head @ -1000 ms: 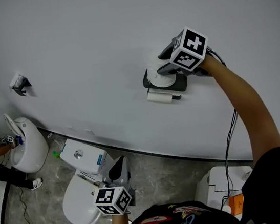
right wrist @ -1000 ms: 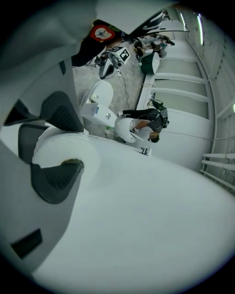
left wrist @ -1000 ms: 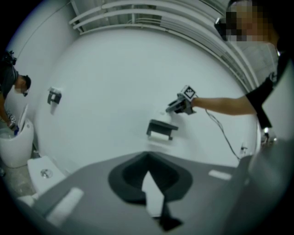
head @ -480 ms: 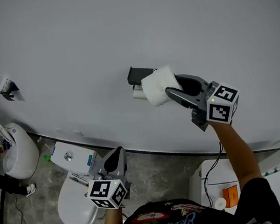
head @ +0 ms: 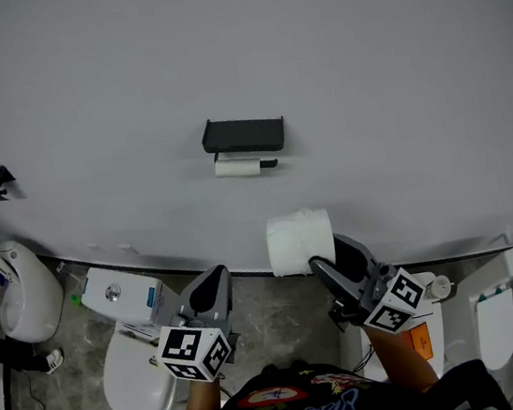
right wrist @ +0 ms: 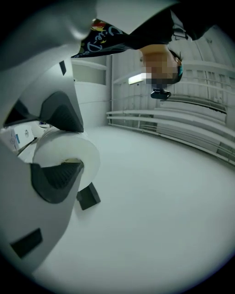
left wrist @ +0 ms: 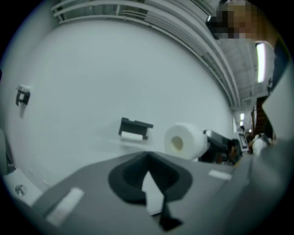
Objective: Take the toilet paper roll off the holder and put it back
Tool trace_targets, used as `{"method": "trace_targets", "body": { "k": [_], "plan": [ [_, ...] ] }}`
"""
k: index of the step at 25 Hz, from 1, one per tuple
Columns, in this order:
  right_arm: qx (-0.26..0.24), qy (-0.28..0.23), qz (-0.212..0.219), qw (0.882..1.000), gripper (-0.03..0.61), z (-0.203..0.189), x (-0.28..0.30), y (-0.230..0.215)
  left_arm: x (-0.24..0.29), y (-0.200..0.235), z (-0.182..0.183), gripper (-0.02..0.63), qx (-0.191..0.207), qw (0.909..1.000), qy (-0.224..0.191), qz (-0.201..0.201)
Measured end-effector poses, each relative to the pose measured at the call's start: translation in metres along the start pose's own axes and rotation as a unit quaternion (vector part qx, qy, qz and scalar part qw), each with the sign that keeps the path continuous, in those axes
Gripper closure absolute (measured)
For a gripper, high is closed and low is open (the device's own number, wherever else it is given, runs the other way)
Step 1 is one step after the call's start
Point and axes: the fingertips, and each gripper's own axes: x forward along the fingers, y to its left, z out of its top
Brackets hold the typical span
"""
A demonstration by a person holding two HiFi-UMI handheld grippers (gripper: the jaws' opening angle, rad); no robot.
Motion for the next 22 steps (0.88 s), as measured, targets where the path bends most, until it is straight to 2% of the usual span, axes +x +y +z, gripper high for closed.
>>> {"method": "trace_targets", "body": {
  "k": [4,9,14,18,22],
  "plan": [
    [0.054,-0.019,-0.043,0.997,0.364,-0.017,-0.033,0.002,0.002,-0.005,-0.003,0.617,0.003,1.0,0.005,-0.003],
    [0.011,0.015,-0.046,0.999,0.364,-0.022,-0.038,0.003,0.004,-0.014,-0.008,0.617,0.007,0.9998,0.014,-0.011],
    [0.014,0.007,-0.041,0.999,0.364,-0.02,-0.034,0.004,0.005,-0.014,-0.01,0.617,-0.006,0.9998,0.018,-0.007],
    [0.009,0.018,-0.033,0.999,0.364,-0.023,-0.028,0.005,0.001,-0.012,-0.01,0.617,0.012,0.9998,0.016,0.006],
    [-0.01,0.028,-0.022,0.999,0.364,-0.017,-0.013,-0.001,-0.004,-0.013,-0.008,0.616,0.0,1.0,0.009,0.001]
  ]
}}
